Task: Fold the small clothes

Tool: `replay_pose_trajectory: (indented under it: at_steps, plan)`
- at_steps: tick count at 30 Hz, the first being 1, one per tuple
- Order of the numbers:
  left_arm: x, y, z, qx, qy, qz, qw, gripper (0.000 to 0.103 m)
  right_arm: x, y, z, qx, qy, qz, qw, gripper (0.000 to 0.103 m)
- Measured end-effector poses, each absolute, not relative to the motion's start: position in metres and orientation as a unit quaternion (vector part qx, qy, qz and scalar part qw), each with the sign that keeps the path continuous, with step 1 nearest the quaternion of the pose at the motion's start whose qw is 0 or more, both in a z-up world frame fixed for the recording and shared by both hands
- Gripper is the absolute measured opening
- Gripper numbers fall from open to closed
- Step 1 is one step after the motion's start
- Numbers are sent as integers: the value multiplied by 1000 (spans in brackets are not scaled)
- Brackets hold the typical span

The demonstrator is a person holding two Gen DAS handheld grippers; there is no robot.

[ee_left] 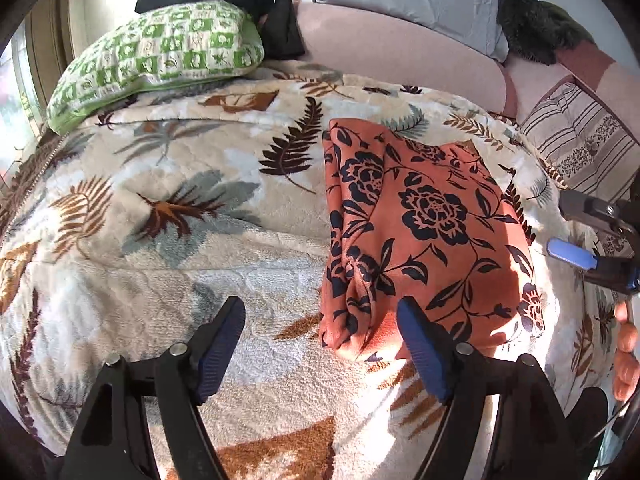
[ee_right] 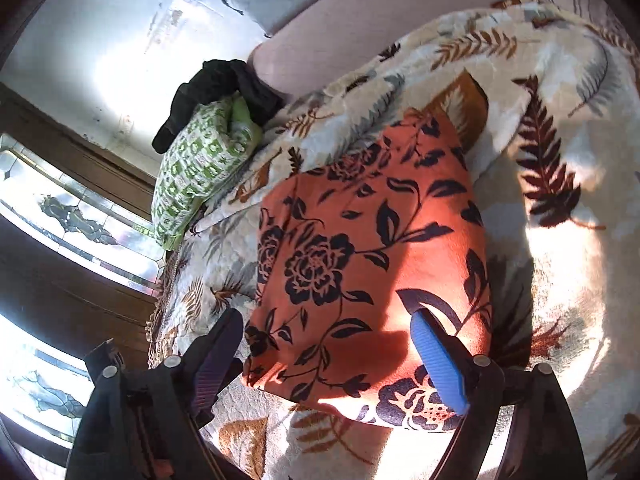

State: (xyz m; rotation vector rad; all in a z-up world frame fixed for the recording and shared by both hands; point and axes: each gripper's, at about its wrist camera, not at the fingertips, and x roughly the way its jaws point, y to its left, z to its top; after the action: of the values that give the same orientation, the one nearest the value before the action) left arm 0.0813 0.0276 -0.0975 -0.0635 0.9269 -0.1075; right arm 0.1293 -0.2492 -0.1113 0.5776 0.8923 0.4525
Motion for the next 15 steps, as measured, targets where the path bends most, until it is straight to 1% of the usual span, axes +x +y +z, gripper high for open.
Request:
replay_pose_trajectory:
  at_steps: [2,5,7,10,12,14,15]
  plan:
    - [66,30,-91,-24,444,-56,894,79,139,-247,-107,267,426,215,838,90]
    - [38,36,-87,-15,436,-52,898,79,170,-249,-111,294,429,221,825,90]
    - [29,42,-82,-18,432,-42,901,79,201,-257,-124,297,428,208,828,90]
    - [28,45,-77,-21,434,-23,900,80,244,-265,-169,325,465,174,805,90]
    - [31,45,-75,-10,435,-6,900,84,228,-266,-160,346,429,169,817,90]
    - [36,43,-73,-1,429,14,903,87,196,-255,-135,309,413,186,837,90]
    - [37,41,-72,3,429,20,903,87,176,-251,-126,285,402,190,849,90]
